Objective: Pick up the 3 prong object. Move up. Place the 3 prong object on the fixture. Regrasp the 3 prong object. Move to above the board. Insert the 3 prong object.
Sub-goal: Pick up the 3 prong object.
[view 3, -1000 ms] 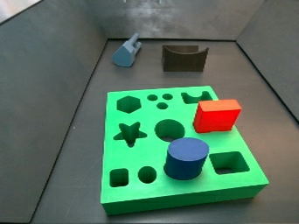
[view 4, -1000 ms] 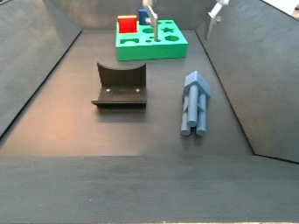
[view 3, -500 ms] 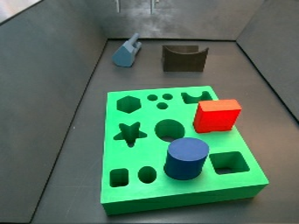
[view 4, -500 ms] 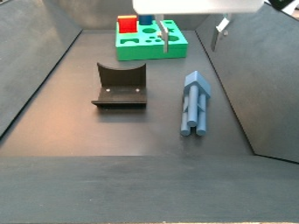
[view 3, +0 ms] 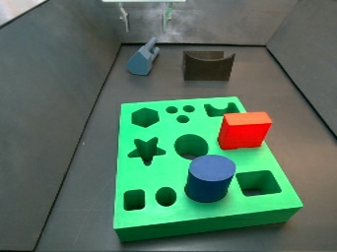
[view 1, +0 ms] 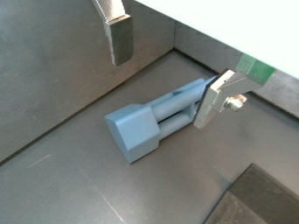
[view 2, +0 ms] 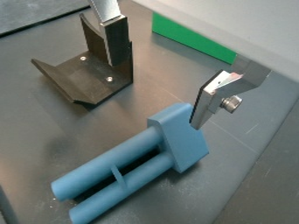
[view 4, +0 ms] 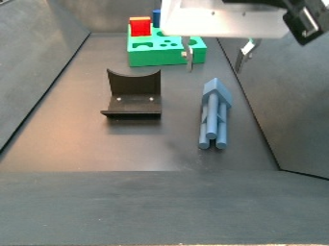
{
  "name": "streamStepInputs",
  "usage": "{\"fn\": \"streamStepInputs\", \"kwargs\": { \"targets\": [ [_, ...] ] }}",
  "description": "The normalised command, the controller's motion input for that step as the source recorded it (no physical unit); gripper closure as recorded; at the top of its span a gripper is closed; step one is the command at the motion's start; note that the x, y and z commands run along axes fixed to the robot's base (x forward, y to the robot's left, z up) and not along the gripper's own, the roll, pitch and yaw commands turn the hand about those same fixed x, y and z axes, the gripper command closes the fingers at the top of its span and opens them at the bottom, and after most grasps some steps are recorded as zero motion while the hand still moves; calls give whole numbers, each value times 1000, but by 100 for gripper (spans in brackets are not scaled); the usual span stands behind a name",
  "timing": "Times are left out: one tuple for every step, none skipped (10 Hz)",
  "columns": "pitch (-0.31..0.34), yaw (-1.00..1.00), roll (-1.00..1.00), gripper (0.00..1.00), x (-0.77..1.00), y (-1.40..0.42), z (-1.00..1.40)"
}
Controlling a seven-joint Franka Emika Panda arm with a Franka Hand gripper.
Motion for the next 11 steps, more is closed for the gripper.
{"fn": "streamStepInputs", "kwargs": {
  "targets": [
    [-209,-66,-96,0,-63,-103,-283],
    [-286,-117,-129,0,-89,-114,-343],
    [-273,-134,-103,0,-140,-129,-509],
    [-231,-149,-121,0,-120,-71,-523],
    [-219,-151,-111,0,-126,-46,-531],
    [-210,-154,-127,0,-77,0,-551],
    [-229,-169,-139,0,-100,0,-543],
    [-267,-183,-193,0,-60,0,-463],
    [-321,-211,-237,0,-31,0,-380],
    [-324,-206,-213,0,-34,0,-409],
    [-304,-163,-183,0,-51,0,-480]
  ]
}}
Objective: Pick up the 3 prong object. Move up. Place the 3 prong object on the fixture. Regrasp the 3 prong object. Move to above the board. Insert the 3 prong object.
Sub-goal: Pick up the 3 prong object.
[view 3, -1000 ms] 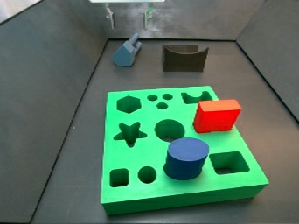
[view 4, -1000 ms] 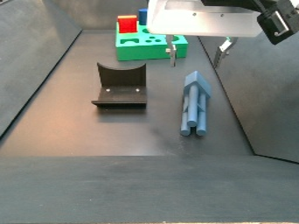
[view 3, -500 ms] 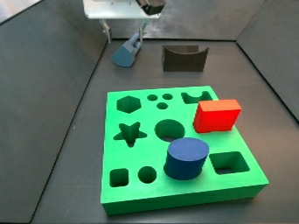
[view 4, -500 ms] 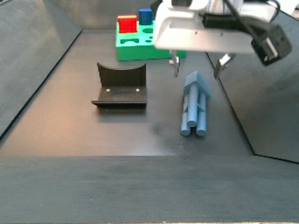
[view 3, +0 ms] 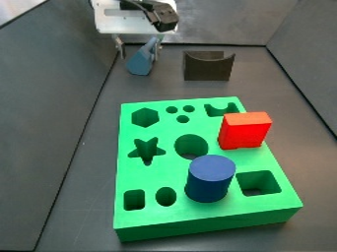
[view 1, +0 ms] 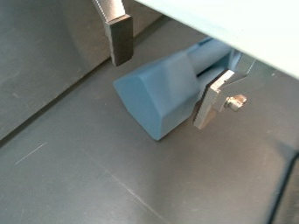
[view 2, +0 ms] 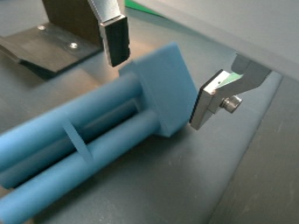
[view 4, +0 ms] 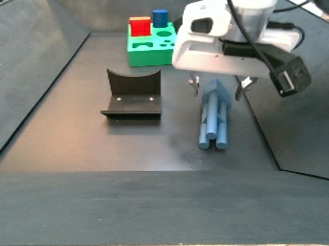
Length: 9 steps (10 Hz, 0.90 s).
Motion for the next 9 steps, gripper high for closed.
{"fn": "streamStepInputs", "kwargs": {
  "targets": [
    [-297,-97,-166,0,-20,0,-511],
    [-304,-89,-169,0,-9,0,-497],
    [-307,-86,-151,0,-69,-17,-514],
    [-296,-23,-144,0,-37,-34,-526],
    [-224,0,-59,0,-40,-71,-454],
    [-136,0,-6,0,0,-3,-269],
    [0,0,7,0,0,0,0],
    [0,0,0,0,0,0,0],
    [0,0,0,100,0,0,0]
  ]
}}
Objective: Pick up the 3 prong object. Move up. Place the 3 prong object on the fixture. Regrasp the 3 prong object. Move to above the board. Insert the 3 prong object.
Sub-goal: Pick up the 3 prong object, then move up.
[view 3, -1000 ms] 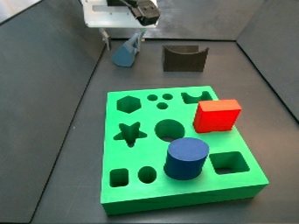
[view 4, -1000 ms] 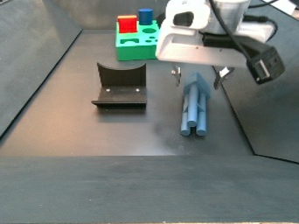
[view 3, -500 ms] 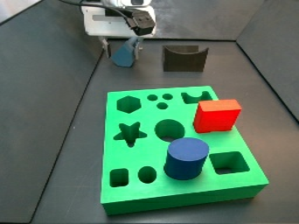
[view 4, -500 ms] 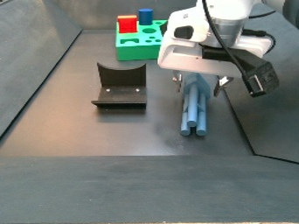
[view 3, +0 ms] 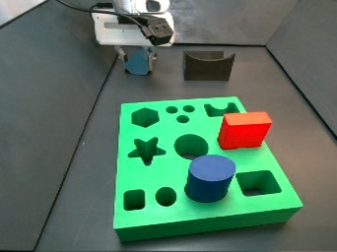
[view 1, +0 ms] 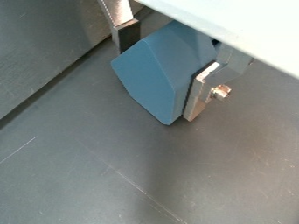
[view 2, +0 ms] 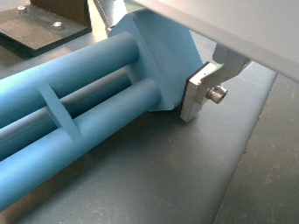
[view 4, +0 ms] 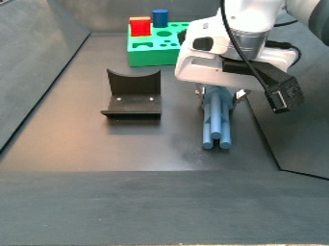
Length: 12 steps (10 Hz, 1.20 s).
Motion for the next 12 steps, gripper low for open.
{"fn": "streamStepInputs", "kwargs": {
  "targets": [
    [0,0,0,100,0,0,0],
    [0,0,0,100,0,0,0],
    [0,0,0,100,0,0,0],
    [0,0,0,100,0,0,0],
    [0,0,0,100,0,0,0],
    [0,0,0,100,0,0,0],
    [0,0,0,100,0,0,0],
    [0,0,0,100,0,0,0],
    [0,0,0,100,0,0,0],
    [0,0,0,100,0,0,0],
    [0,0,0,100,0,0,833],
    [10,-29,-22,100,23,-42,790]
  ]
}}
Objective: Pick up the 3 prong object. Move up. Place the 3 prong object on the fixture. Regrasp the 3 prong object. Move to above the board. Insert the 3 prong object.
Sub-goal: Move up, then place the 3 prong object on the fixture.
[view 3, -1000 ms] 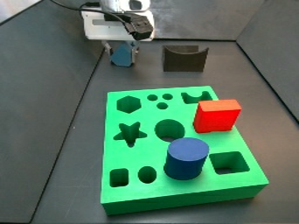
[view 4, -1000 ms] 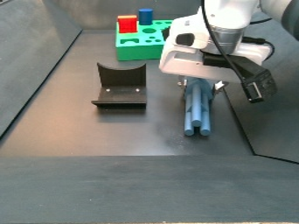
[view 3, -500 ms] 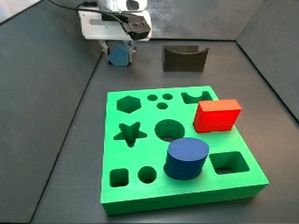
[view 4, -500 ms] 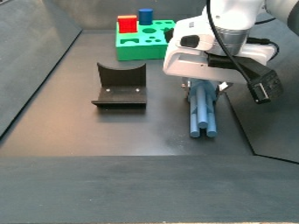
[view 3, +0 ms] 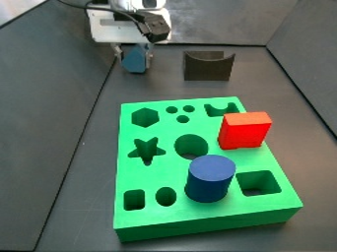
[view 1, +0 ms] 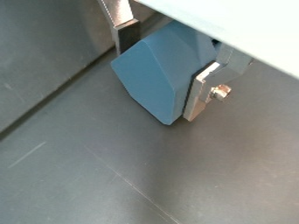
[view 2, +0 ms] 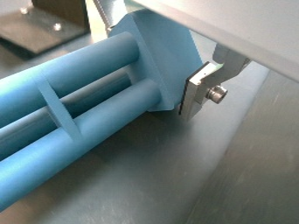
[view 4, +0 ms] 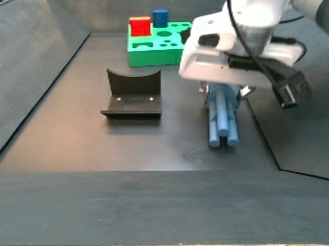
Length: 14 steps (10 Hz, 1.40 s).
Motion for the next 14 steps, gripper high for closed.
{"fn": "streamStepInputs", "kwargs": {
  "targets": [
    [30,-24,-42,100,18,-39,725],
    [53,-10,-80,100,14,-13,573],
    [43,2,-113,100,-3,-6,419],
    [29,3,-138,100,-17,-4,311],
    [15,4,-160,100,-23,-5,214],
    [0,0,0,100,0,0,1000],
    [-6,-10,-13,100,0,1,1000],
    [5,-7,-23,100,-6,-2,1000],
    [18,5,-46,100,-13,-4,1000],
    [17,11,-66,100,-16,-7,1000],
    [15,15,-95,100,-20,-9,1000],
    [15,15,-111,100,-23,-10,1000],
    [12,14,-139,100,-28,-12,1000],
    [8,3,-156,100,-32,-13,1000]
  ]
}}
